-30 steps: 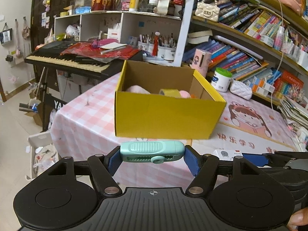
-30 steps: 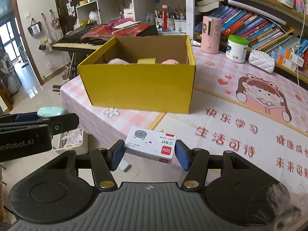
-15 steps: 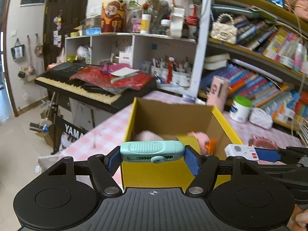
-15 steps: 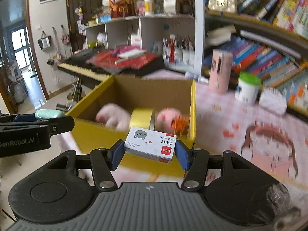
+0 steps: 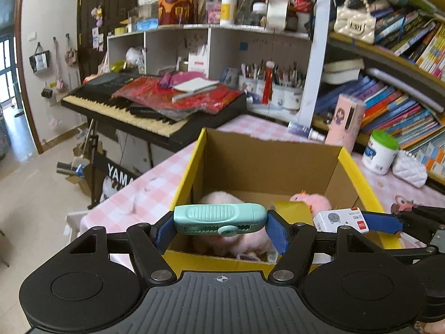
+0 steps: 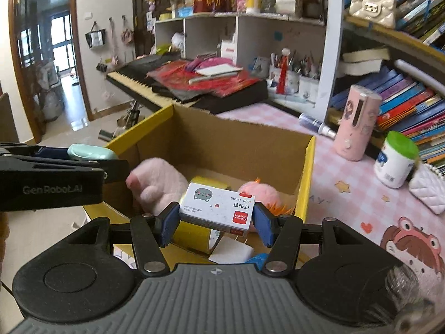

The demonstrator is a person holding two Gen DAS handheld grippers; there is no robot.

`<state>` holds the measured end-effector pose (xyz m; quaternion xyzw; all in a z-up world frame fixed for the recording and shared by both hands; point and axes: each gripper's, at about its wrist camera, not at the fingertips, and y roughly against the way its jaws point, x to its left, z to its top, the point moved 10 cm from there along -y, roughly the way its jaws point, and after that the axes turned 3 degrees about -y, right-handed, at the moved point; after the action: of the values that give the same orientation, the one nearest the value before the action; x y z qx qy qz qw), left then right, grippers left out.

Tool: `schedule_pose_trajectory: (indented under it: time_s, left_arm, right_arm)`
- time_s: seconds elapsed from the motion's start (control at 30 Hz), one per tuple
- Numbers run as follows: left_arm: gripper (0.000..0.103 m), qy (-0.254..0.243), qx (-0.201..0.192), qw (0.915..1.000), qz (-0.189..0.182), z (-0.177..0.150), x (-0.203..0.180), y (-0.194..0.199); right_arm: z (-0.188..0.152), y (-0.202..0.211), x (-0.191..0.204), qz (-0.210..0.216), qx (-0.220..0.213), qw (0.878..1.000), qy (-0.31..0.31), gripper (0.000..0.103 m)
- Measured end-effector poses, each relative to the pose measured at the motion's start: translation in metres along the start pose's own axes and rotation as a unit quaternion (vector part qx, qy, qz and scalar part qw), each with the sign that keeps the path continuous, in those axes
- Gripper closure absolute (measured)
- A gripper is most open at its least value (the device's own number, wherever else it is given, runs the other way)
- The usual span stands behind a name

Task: Organize objects
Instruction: 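Lower the stapler with the left tool while the right tool lowers the card box into the box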

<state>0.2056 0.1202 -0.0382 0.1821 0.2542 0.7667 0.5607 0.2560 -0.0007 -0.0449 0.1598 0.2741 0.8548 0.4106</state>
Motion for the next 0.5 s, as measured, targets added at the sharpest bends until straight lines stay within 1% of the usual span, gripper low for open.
schedule_pose_trajectory:
  time_s: [0.17,0.27,0.37,0.5]
  left_arm:
    - [0.035,-0.009,0.018,0.9998,0.007,-0.006,-0.006,-0.011]
    - [0.034,-0.001,0.025,0.9996,0.008,-0.007,-0.008,-0.016]
    - [0.034,0.001,0.027,0.9995,0.016,-0.008,-0.008,-0.019]
    - [0.034,0.002,0.028,0.9995,0.013,-0.008,-0.013,-0.02]
  right_arm:
    - [-0.006,-0.014,-0.003,0.017,0.016,1.0,-0.007,0.048]
    - [-0.006,-0.018,-0.005,0.026,0.021,0.999,-0.015,0.048]
    - [-0.006,-0.02,-0.008,0.039,0.023,0.999,-0.024,0.048]
    - [-0.006,-0.019,-0.007,0.048,0.022,0.998,-0.024,0.048]
